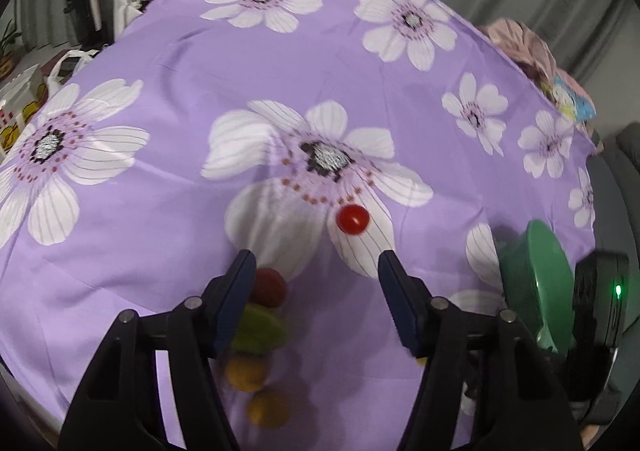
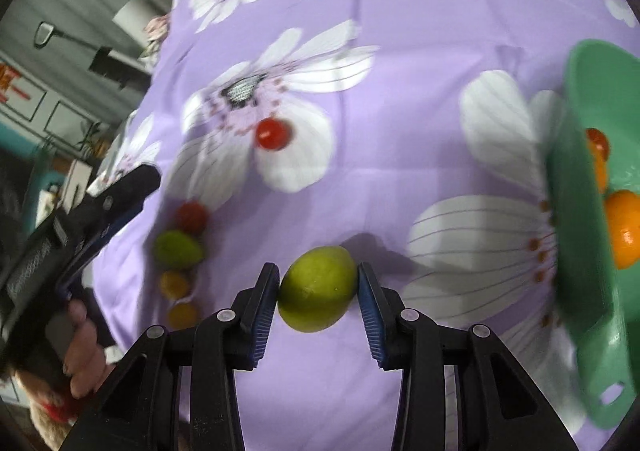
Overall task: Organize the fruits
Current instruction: 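Close the right gripper on the green lime, then lift and carry the green lime with the right gripper over the bowl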
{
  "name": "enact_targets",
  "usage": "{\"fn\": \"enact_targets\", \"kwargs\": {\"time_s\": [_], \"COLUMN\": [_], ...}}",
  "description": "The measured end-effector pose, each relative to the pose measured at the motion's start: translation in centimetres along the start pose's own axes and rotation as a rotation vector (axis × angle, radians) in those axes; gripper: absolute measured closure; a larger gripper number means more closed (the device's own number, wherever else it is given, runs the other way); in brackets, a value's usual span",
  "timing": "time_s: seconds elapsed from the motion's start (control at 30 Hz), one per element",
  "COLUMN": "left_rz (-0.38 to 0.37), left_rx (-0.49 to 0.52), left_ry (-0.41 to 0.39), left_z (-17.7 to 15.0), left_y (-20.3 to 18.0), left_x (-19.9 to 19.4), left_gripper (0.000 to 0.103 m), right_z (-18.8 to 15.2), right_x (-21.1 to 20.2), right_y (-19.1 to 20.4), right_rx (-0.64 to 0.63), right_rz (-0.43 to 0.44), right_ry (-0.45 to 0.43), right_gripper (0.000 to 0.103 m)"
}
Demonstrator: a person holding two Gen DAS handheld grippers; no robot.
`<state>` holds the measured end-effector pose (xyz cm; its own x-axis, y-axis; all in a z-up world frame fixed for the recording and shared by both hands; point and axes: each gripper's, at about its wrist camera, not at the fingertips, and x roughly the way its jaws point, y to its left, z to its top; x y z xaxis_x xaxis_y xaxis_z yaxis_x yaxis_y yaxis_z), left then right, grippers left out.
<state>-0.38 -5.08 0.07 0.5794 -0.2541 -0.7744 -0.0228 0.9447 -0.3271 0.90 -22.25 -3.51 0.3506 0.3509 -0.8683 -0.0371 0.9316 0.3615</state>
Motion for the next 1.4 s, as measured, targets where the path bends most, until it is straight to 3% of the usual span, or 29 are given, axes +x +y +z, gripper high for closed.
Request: {"fn": "enact_targets", "kwargs": {"time_s": [0.13,0.4,0.6,0.73,0.93,1.2,1.4], "left_rz": [0.001,-0.056,-0.184,-0.194,-0.16,-0.133,-0.131], "left_rx": [0.037,0.048,0.07,0.109,0.132,0.113,0.092], "left_ry": [0.039,0.092,0.185,0.226,0.24,0.26,0.254], "left_z": [-0.6,-1.2,-1.9,-2.7,-3.2,-3.2,-3.0], "left_y": [-0.8,-1.4,-2.6,-4.0,-4.6,-4.2,-3.6], "left_x": [0.8,1.2,2.0,2.9,3.9,5.4,5.3], "left_gripper": [0.053,0.06,0.064,0.065,0.069,0.073,0.07], "right_z": [0.1,0.7,1.4,1.8,2.3,3.1,3.2], "right_x": [0.8,-1.8,-1.9,-1.6,0.3,2.5,3.2], "right_y": [-0.2,-1.9,-2.0,-2.0,-1.2,-0.7,-0.5], "right_rx": [0.036,0.082,0.125,0.139,0.148,0.152,0.144], "right_rz": [0.004,0.03,0.079,0.106,0.211,0.231,0.251], "right_ry": [0.009,-0.074,-0.113,-0.123,-0.055,-0.014,-0.004], "right_gripper": [0.062,0.062,0.062,0.062,0.066,0.068,0.068]}}
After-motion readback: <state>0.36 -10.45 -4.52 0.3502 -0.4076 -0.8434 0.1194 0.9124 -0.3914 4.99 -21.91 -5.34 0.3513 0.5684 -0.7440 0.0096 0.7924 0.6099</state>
